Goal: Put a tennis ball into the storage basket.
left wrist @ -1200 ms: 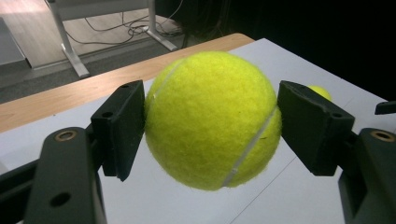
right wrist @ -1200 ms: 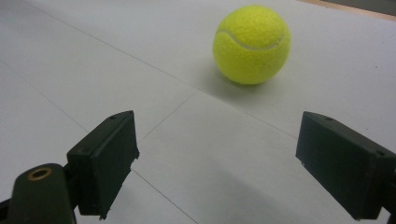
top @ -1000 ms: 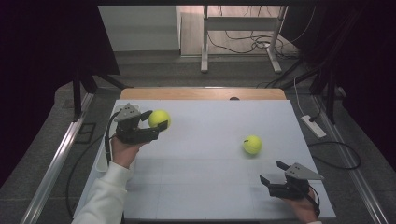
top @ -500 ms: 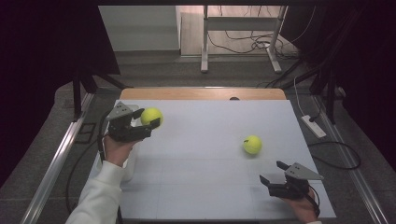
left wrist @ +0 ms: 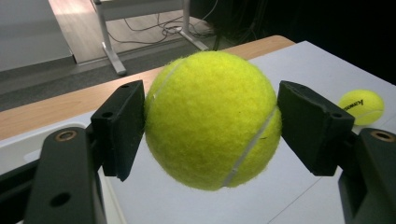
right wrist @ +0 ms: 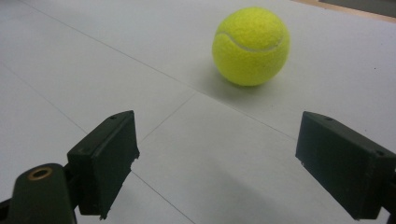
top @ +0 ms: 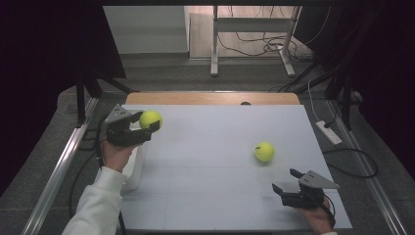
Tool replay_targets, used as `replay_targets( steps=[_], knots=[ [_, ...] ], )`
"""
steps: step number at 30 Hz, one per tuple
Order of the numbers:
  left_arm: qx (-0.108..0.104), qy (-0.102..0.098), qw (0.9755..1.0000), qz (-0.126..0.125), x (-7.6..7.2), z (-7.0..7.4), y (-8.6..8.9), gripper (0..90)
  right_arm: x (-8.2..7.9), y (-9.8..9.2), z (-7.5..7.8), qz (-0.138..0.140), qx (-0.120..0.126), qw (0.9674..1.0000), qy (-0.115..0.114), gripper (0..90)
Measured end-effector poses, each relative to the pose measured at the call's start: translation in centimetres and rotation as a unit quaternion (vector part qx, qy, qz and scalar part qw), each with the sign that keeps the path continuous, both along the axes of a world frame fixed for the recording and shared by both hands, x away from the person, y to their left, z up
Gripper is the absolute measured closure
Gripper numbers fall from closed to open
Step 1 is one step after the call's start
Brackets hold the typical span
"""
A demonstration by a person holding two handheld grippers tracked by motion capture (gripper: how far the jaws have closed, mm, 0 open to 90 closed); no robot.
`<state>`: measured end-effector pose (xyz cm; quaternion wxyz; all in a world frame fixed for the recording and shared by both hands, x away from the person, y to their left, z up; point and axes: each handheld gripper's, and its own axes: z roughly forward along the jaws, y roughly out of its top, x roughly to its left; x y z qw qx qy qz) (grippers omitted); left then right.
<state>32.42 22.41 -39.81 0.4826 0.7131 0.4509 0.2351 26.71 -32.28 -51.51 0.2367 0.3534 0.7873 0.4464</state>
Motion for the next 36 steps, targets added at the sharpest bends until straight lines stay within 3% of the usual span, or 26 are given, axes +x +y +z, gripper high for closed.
replay_targets(
  steps=[31,36],
  knots=[
    [0.025,0.025,0.9984,0.044,2.0,-0.5,2.8,27.1,0.1,0.1,0.0,0.0,0.0,1.0,-0.002,12.5],
    [0.029,0.019,0.9979,0.056,2.4,-0.6,3.2,27.1,0.1,0.0,0.0,0.0,0.0,1.0,-0.001,12.6]
  ],
)
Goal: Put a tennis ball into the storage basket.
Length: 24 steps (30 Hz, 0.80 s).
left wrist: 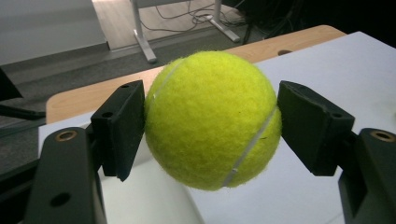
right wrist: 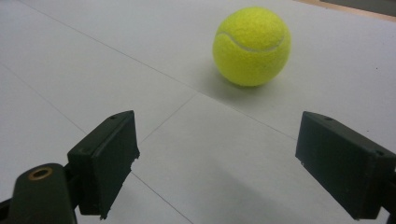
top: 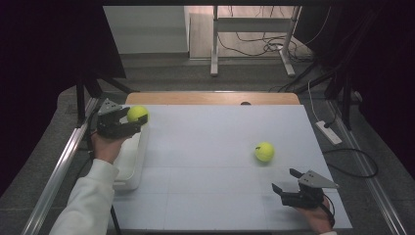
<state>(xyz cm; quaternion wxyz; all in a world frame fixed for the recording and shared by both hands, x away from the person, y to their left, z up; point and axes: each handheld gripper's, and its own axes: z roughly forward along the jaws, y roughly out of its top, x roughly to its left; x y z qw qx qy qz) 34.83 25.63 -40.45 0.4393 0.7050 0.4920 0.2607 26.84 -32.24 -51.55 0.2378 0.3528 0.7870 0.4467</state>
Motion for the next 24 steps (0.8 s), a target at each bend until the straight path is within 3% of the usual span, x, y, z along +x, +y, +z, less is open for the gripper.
replay_targets(
  steps=[5,24],
  knots=[
    [0.011,0.006,0.9999,0.01,0.6,-0.3,0.4,27.1,0.0,0.0,0.0,0.0,-0.001,1.0,0.0,12.6],
    [0.014,0.024,0.9985,0.047,1.8,-1.3,2.3,27.1,0.0,0.0,0.0,-0.001,-0.001,1.0,0.0,12.6]
  ],
)
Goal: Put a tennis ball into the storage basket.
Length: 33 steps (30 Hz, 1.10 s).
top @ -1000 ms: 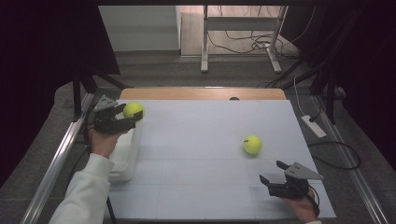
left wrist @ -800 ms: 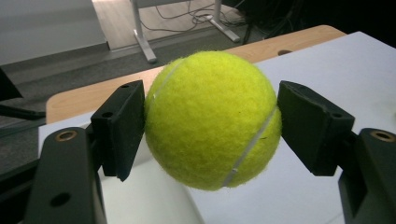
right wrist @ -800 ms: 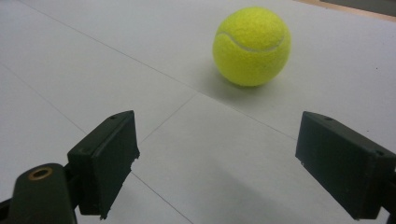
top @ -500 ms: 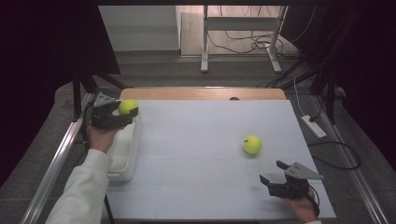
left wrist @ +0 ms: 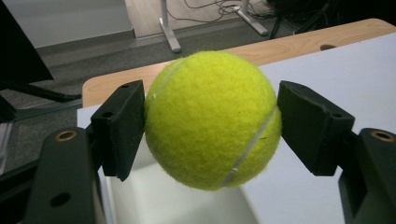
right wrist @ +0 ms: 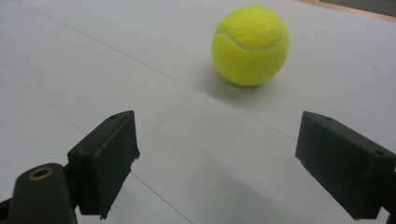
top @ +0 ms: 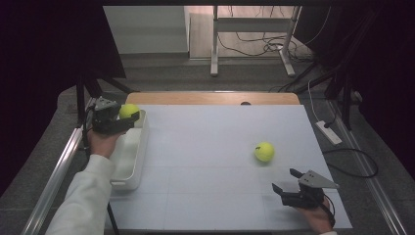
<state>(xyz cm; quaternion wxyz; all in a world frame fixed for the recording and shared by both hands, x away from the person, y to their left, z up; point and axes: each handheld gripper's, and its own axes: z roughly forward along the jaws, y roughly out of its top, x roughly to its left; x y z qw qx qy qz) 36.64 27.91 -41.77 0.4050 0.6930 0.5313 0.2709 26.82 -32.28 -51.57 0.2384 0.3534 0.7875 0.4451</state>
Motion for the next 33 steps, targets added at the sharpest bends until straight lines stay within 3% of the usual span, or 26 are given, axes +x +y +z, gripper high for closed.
replay_targets(
  steps=[20,33],
  knots=[
    [0.017,0.047,0.9987,0.011,1.9,-1.5,0.2,27.1,0.0,-0.1,-0.1,0.0,0.0,1.0,0.002,12.7],
    [0.027,0.085,0.9958,0.018,3.2,-2.4,0.5,27.0,0.0,-0.2,-0.1,-0.002,-0.001,1.0,0.003,12.7]
  ],
)
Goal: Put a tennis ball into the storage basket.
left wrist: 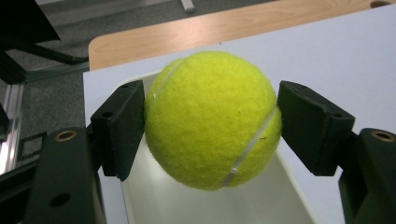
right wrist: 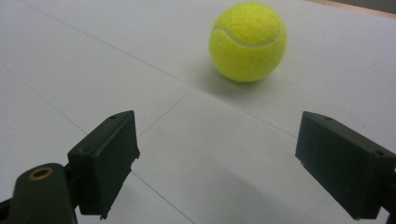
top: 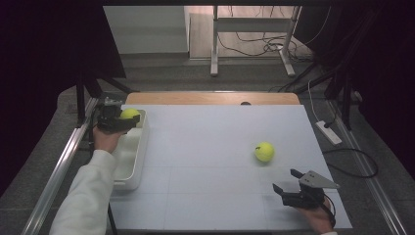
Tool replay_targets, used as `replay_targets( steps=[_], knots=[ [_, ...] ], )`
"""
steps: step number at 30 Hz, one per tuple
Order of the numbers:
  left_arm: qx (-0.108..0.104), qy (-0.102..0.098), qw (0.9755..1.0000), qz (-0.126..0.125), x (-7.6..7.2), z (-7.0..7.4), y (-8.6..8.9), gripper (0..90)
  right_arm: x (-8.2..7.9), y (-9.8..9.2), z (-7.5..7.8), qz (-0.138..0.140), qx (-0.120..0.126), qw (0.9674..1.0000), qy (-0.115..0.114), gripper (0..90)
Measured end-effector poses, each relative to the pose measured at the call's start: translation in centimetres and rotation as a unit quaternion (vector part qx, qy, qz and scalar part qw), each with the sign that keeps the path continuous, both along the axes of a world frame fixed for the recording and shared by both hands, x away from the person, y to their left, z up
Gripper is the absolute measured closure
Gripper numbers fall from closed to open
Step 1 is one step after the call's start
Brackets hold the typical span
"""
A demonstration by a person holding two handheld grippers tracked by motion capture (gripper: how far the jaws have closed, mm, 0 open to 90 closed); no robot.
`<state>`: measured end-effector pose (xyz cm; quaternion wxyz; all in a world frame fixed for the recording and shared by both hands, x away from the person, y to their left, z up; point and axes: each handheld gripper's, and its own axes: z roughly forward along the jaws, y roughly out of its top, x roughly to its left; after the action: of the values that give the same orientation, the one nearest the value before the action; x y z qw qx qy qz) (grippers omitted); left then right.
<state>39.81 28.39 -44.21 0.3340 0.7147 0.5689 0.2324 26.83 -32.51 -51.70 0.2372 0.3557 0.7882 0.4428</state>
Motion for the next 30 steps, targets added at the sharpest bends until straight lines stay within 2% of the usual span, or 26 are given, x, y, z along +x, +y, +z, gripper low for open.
replay_targets(
  steps=[7,12,18,30],
  knots=[
    [0.006,0.031,0.9995,0.004,0.65,-0.4,-0.19,27.0,0.0,0.01,0.0,0.0,0.0,1.0,0.0,12.7],
    [0.005,0.042,0.9991,0.006,0.87,-0.57,-0.07,27.0,-0.01,-0.01,-0.01,0.001,0.002,1.0,0.0,12.7],
    [0.004,0.049,0.9988,0.005,1.02,-0.63,-0.07,26.9,-0.01,0.0,-0.01,0.001,0.002,1.0,0.0,12.7],
    [0.006,0.048,0.9988,0.003,1.0,-0.56,-0.17,26.8,-0.01,0.0,0.01,0.002,0.001,1.0,0.0,12.7]
  ],
)
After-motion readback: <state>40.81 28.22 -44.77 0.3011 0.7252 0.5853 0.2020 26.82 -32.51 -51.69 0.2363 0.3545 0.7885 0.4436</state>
